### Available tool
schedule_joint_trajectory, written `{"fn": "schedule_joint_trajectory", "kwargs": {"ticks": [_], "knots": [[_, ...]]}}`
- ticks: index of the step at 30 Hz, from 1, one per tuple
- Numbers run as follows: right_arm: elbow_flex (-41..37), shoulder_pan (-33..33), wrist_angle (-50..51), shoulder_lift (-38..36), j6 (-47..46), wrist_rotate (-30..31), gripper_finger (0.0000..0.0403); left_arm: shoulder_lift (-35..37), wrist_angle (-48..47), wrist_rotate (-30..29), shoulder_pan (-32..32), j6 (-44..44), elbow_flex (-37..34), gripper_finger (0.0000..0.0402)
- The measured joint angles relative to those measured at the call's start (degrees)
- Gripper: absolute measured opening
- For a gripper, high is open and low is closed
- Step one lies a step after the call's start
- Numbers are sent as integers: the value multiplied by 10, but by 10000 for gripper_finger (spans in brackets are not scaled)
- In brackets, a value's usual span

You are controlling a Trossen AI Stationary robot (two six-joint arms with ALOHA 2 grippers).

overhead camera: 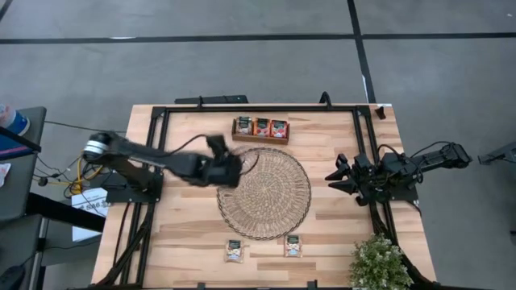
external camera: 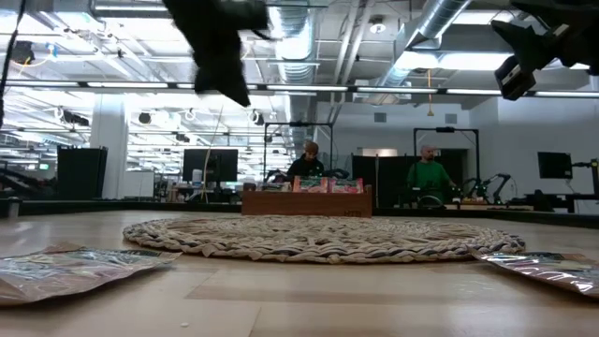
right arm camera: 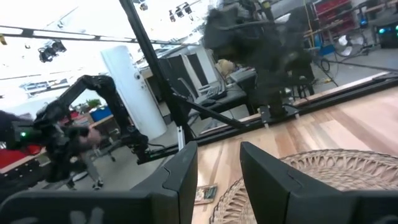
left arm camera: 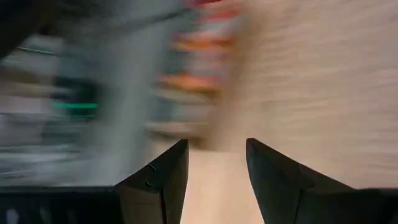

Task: Pick & Place Tea
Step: Put the brown tea bag into the left section of the wooden organizer

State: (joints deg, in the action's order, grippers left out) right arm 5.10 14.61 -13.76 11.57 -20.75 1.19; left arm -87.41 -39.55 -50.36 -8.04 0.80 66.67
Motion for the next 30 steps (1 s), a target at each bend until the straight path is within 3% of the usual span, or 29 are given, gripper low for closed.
{"fn": "schedule_joint_trajectory", "kwargs": {"ticks": [4,6,8,20,24,30], "knots": [[0,0,0,0,-3,-12,114,51,-30,289,-33,-263,0,154],[0,0,0,0,-3,-14,114,64,-37,387,-37,-366,0,154],[0,0,0,0,-2,-14,114,65,-31,446,-51,-427,0,154],[0,0,12,0,0,-14,114,-31,8,484,-201,-472,0,154],[0,0,14,0,2,-14,114,-78,24,495,-221,-478,0,154],[0,0,22,0,2,-14,114,-107,60,461,-228,-447,0,154]]}}
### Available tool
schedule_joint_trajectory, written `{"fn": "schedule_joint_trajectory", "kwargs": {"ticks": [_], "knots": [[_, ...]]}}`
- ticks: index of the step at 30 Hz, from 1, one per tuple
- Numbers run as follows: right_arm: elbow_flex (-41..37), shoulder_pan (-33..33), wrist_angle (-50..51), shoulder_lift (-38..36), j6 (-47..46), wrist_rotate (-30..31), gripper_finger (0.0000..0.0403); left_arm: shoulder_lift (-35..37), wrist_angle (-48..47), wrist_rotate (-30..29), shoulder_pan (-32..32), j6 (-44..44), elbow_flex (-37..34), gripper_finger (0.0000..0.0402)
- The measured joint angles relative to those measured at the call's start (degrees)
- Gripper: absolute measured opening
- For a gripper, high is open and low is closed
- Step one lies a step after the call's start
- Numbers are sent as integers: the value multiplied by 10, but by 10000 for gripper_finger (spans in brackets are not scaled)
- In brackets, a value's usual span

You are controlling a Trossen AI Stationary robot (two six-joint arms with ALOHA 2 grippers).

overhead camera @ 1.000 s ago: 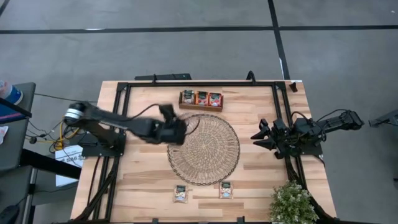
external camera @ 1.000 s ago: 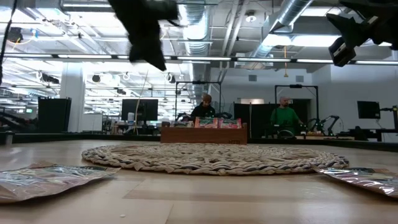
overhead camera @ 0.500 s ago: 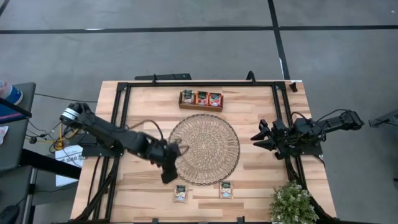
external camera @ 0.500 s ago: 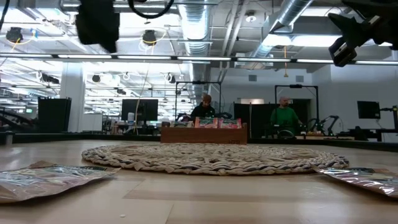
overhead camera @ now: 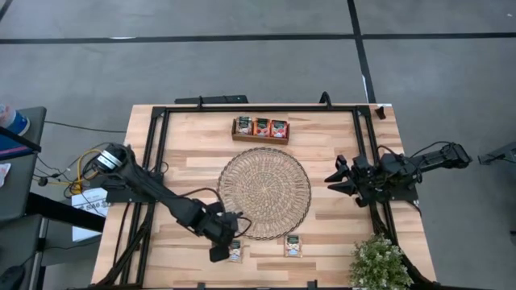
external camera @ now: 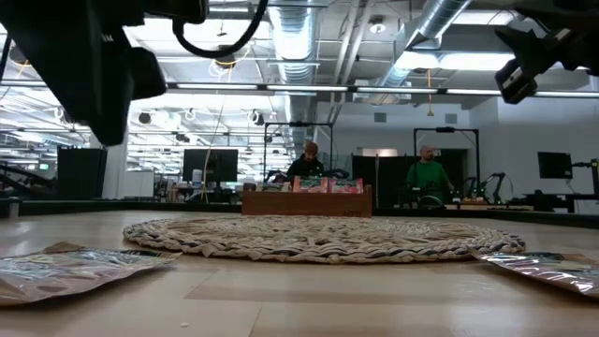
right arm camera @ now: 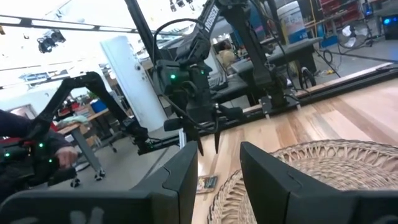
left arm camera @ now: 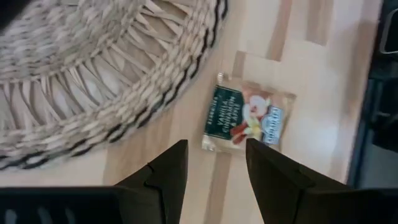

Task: Pick & Place Tea
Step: Put the brown tea bag into the left section of the wooden organizer

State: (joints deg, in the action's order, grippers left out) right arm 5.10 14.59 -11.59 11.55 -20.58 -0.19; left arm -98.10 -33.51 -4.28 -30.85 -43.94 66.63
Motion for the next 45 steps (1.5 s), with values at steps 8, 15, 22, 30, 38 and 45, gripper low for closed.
{"fn": "schedule_joint_trajectory", "kwargs": {"ticks": [8,15,22,30,38,45], "knots": [[0,0,14,0,0,0,114,-40,3,-17,-2,39,0,154],[0,0,14,0,0,-1,114,-66,24,-5,-4,33,0,154],[0,0,13,0,-4,-9,114,-68,48,-1,-3,10,0,154],[0,0,13,0,-4,-16,114,-77,66,-10,1,-19,0,154],[0,0,13,0,-4,-32,114,-120,75,5,1,-28,2,154],[0,0,13,0,-5,-34,114,-123,75,-3,1,-32,2,154]]}}
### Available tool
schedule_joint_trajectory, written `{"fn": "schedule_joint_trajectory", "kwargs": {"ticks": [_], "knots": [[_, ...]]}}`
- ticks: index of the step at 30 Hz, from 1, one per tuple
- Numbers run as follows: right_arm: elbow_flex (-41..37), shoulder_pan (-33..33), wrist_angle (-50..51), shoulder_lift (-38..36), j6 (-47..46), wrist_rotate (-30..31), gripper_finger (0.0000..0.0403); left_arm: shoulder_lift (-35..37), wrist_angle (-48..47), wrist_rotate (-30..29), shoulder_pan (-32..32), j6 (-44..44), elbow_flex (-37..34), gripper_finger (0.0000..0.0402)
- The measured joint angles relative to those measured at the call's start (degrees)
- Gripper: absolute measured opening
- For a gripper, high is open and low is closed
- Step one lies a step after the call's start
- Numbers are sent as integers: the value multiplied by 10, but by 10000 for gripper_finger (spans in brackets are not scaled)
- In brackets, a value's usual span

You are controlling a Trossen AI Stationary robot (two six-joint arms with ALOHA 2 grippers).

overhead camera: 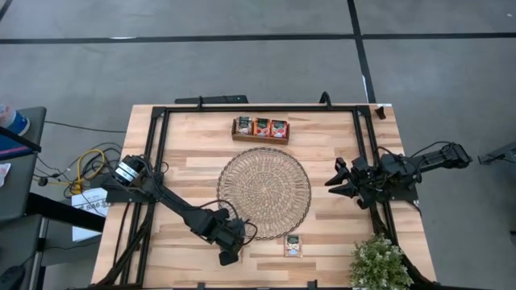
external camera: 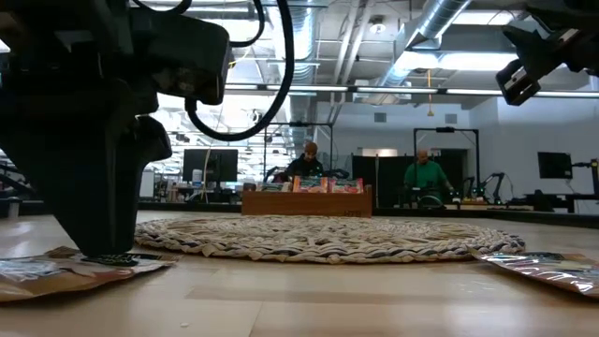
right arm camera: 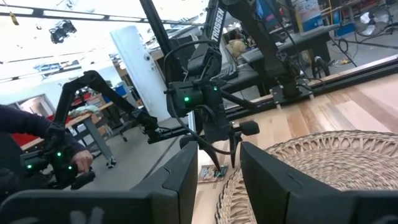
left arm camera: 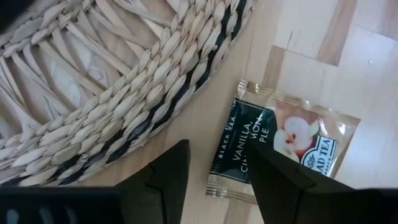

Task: Pick & Place Tea
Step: Put the brown tea bag into the left section of the wooden organizer

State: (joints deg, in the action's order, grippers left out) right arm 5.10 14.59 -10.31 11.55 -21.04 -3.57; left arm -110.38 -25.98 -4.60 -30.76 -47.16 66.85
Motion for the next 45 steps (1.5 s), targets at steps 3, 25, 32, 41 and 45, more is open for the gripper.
{"fn": "schedule_joint_trajectory", "kwargs": {"ticks": [3,25,32,41,45], "knots": [[0,0,0,0,0,0,114,-7,0,15,0,-1,0,153],[0,0,-1,0,0,-14,114,2,-21,17,0,-76,-3,1],[0,0,0,0,0,-17,114,3,-26,23,0,-80,-2,0],[0,0,0,0,0,-24,114,3,-26,28,0,-80,-2,0],[0,0,0,0,0,-25,114,3,-25,31,0,-92,-2,0]]}}
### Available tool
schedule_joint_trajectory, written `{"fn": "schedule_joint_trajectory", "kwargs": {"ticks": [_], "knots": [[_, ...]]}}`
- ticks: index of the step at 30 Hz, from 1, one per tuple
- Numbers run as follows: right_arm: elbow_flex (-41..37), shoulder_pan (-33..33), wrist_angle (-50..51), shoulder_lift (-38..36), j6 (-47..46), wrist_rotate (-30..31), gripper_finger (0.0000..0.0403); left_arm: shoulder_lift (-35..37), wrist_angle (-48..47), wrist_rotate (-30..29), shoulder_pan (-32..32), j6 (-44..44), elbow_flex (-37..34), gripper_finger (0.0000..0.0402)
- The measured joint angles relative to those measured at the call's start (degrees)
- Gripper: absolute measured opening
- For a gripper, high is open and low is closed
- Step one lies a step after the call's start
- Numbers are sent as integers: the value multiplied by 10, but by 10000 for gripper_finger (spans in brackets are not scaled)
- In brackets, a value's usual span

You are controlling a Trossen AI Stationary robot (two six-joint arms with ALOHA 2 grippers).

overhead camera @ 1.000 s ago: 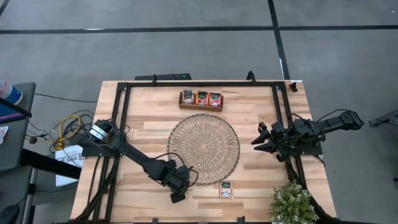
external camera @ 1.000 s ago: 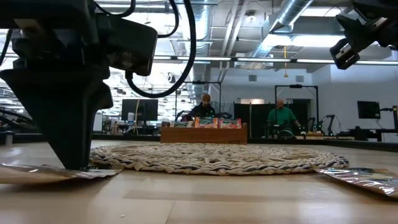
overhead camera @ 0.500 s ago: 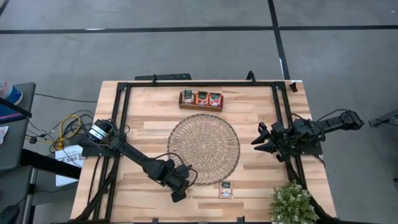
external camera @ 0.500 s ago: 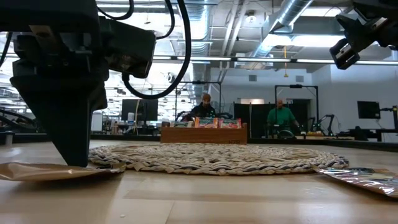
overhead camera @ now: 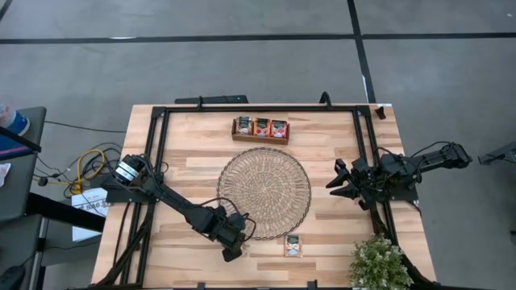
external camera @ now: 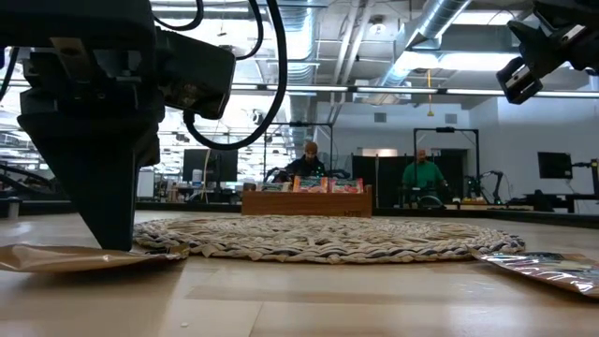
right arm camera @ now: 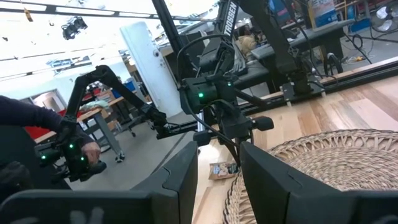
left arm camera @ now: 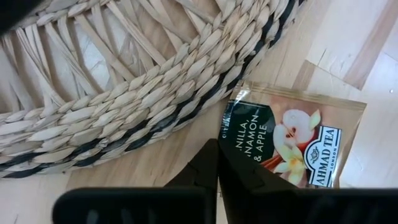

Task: Pick & Place Tea
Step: Put the brown tea bag into the left section of the wooden organizer

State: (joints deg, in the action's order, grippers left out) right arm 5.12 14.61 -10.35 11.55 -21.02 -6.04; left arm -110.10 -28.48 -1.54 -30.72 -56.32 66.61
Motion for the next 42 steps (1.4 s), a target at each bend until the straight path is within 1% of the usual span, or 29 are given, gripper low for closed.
{"fn": "schedule_joint_trajectory", "kwargs": {"ticks": [7,10,13,19,21,24,28,33,37,42], "knots": [[0,0,0,0,0,0,114,0,2,2,0,13,0,0],[0,0,0,0,0,0,114,0,3,2,0,17,0,9],[0,0,0,0,0,0,114,0,5,4,0,17,0,34],[0,0,0,0,0,0,114,0,6,9,0,17,1,101],[0,0,0,0,0,0,114,2,7,10,0,17,1,116],[0,0,0,0,0,0,114,9,5,12,0,23,-1,130],[0,0,0,0,0,0,114,31,-5,19,-3,44,-4,134],[0,0,0,0,0,0,114,35,5,40,-1,68,-2,134],[0,0,0,0,0,0,114,35,8,19,0,69,-2,134],[0,0,0,0,0,0,114,36,8,8,3,82,-1,134]]}}
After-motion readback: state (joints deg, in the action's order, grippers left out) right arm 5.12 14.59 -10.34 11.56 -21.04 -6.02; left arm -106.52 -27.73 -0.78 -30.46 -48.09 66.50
